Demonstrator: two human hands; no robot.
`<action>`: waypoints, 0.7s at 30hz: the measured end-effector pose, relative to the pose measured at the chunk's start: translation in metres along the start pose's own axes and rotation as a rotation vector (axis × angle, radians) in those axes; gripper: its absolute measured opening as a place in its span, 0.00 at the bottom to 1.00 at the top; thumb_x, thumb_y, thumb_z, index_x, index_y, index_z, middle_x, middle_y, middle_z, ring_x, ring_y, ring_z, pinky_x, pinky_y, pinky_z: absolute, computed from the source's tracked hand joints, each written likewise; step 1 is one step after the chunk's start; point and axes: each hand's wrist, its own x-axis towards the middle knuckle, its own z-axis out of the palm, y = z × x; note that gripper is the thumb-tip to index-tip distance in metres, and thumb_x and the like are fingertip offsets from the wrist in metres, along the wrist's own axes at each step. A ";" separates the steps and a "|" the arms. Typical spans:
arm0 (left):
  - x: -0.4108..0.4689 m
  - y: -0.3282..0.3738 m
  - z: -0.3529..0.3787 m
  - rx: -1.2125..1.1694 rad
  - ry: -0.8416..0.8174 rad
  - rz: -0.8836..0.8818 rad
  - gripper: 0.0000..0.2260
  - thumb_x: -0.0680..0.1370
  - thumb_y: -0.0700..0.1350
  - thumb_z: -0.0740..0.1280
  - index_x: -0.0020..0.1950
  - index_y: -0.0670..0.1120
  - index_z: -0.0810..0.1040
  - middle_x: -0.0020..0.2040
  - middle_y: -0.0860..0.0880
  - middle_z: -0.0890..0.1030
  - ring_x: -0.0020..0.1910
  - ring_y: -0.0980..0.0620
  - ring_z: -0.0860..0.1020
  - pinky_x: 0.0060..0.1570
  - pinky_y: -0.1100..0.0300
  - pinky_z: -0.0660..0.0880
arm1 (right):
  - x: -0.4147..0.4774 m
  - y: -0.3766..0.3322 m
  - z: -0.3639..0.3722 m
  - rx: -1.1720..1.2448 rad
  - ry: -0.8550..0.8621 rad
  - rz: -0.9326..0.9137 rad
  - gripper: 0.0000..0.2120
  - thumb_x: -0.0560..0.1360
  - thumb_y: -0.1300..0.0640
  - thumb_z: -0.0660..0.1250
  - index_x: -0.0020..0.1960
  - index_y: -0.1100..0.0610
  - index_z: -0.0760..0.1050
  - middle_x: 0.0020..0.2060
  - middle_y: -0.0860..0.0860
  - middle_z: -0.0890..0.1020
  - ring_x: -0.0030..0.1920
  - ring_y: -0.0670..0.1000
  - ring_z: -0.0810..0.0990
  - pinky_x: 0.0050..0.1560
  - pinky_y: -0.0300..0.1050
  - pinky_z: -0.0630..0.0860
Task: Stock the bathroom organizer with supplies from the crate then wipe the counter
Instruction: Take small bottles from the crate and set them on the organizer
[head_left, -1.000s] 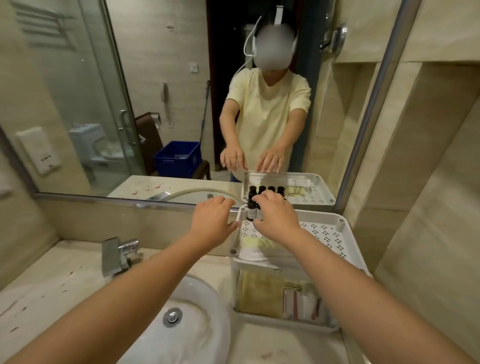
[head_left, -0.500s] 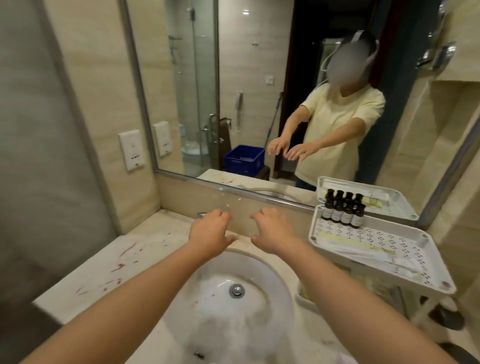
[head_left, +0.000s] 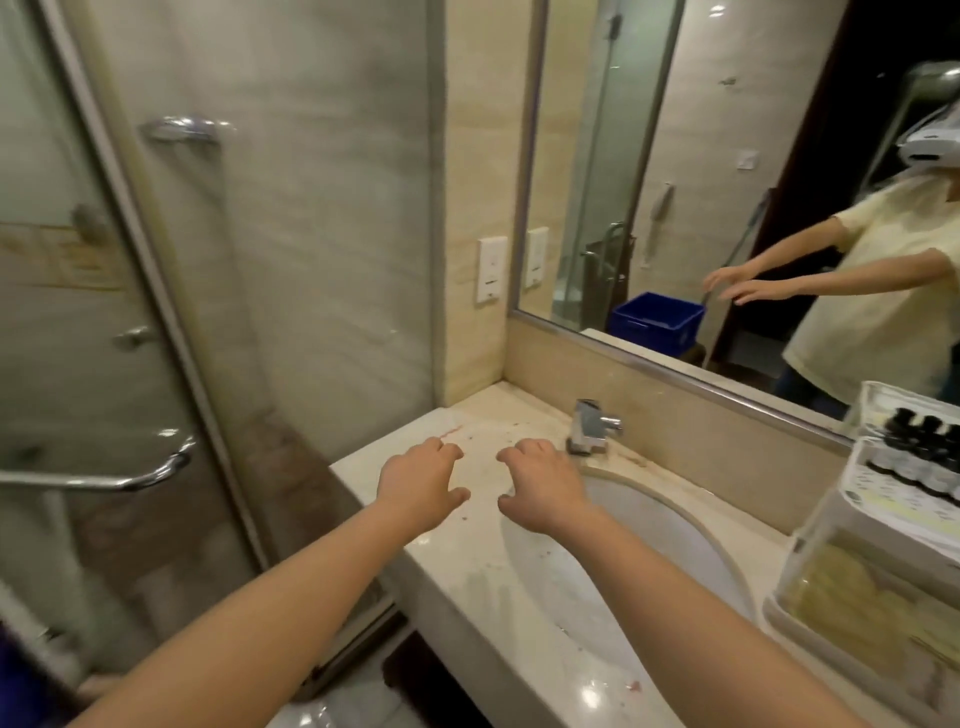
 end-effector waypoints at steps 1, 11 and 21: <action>-0.012 -0.014 -0.001 0.005 -0.002 -0.025 0.25 0.76 0.61 0.64 0.71 0.54 0.67 0.65 0.53 0.72 0.62 0.51 0.75 0.54 0.53 0.73 | 0.001 -0.015 0.004 -0.001 -0.008 -0.023 0.27 0.74 0.50 0.64 0.72 0.52 0.65 0.67 0.52 0.70 0.69 0.55 0.65 0.67 0.50 0.64; -0.128 -0.148 -0.017 0.018 -0.002 -0.289 0.25 0.76 0.59 0.65 0.71 0.54 0.67 0.66 0.51 0.72 0.64 0.49 0.74 0.57 0.52 0.72 | 0.011 -0.175 0.041 0.017 -0.040 -0.285 0.25 0.73 0.47 0.65 0.68 0.52 0.69 0.64 0.53 0.73 0.67 0.56 0.67 0.65 0.52 0.66; -0.238 -0.250 -0.029 -0.007 0.040 -0.624 0.24 0.77 0.59 0.65 0.71 0.55 0.67 0.66 0.53 0.72 0.60 0.51 0.75 0.54 0.54 0.75 | 0.013 -0.321 0.066 -0.003 -0.101 -0.622 0.25 0.74 0.49 0.64 0.70 0.53 0.68 0.65 0.52 0.72 0.68 0.55 0.67 0.66 0.50 0.66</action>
